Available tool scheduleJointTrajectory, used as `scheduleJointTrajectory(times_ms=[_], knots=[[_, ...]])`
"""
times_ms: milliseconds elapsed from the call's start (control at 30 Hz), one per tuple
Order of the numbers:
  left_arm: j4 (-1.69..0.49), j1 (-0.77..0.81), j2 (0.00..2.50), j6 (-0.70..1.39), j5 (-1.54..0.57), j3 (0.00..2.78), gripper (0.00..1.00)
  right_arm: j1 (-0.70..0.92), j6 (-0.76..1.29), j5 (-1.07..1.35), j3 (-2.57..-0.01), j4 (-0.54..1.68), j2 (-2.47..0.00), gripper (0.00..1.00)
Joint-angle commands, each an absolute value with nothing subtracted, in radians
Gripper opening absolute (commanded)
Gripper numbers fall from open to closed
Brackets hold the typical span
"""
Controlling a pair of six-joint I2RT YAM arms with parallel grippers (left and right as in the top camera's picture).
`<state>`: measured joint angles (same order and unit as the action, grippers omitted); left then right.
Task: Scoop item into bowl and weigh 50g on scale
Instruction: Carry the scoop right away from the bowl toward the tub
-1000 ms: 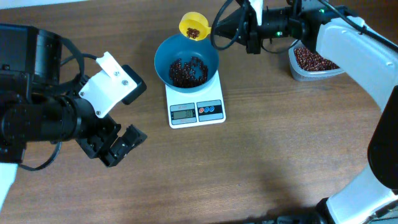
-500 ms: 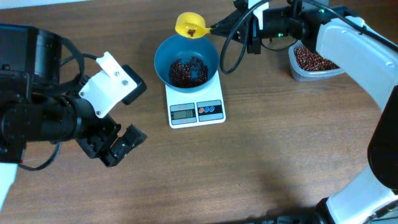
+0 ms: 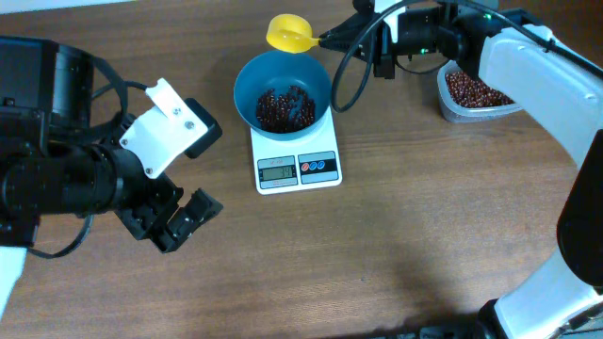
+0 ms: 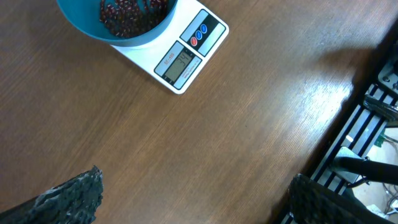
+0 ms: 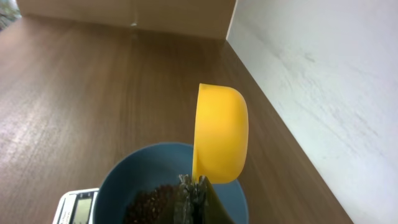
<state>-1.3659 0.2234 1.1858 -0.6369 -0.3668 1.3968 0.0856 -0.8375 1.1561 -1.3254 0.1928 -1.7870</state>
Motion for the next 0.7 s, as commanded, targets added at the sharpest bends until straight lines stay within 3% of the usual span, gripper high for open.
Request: scheduleJointTrajectory(times_ms=[0, 200, 433, 600, 667], knots=[[-1.364, 0.227, 1.187, -0.66, -0.371, 1.394, 0.99, 0.054, -0.774, 1.101, -1.326, 0.148, -1.794, 0.04], [-1.364, 0.227, 1.187, -0.66, -0.371, 1.394, 0.99, -0.093, -0.479, 1.09, -1.326, -0.096, -1.794, 0.04], [-1.364, 0.227, 1.187, -0.66, -0.371, 1.394, 0.99, -0.286, -0.279, 1.03, -1.326, -0.142, -1.733, 0.04], [-1.364, 0.227, 1.187, -0.66, -0.371, 1.394, 0.99, -0.401, -0.288, 0.731, -1.326, 0.109, -1.693, 0.04], [-1.364, 0.227, 1.187, -0.659, -0.371, 1.394, 0.99, -0.413, -0.31, 0.721, -1.326, 0.189, -1.689, 0.04]])
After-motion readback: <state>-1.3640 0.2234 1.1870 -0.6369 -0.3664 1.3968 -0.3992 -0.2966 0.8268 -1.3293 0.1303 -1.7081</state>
